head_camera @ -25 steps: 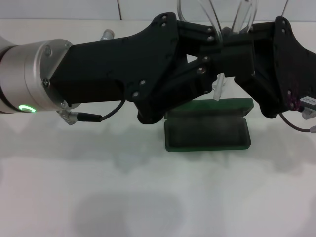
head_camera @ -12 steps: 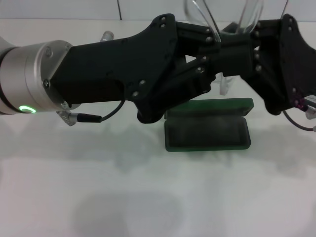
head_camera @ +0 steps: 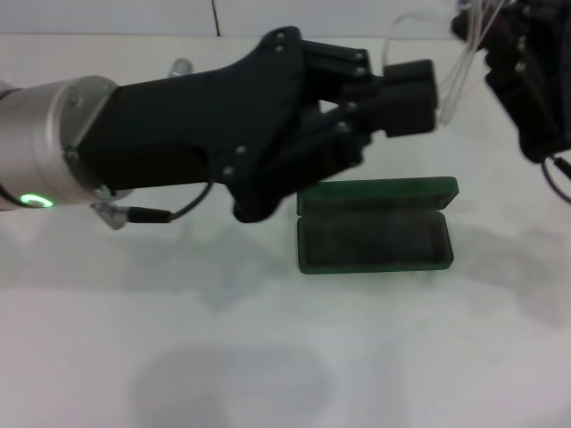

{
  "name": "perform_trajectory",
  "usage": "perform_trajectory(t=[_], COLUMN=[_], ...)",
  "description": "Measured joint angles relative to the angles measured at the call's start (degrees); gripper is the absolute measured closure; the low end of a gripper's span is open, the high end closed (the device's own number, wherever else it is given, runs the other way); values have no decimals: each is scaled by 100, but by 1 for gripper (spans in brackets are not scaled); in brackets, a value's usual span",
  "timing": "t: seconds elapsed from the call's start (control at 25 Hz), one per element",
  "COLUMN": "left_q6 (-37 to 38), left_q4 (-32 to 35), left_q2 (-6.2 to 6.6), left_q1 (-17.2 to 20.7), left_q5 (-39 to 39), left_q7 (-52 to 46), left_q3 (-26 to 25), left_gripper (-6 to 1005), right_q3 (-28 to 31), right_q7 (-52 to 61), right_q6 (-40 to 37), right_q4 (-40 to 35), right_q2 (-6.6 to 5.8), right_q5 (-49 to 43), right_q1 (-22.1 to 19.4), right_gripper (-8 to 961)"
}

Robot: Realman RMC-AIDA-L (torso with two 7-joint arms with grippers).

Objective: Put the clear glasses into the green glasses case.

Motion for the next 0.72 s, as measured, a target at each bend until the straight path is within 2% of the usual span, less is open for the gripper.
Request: perform_trajectory(t=[0.28, 0.72], left_q6=[209, 218], left_q4=[0, -23], left_q2=[3, -18], left_q1=[240, 93], left_q5=[27, 104], left_q7=[0, 0], left_q3=[-388, -360], left_gripper=[912, 912], right_q3=[-12, -374], right_q7=[81, 66], right_q6=[272, 596], right_q4=[-263, -330], right_q2=[-60, 18], right_q5=[167, -143], right_q1=[-105, 65], right_gripper=[883, 883])
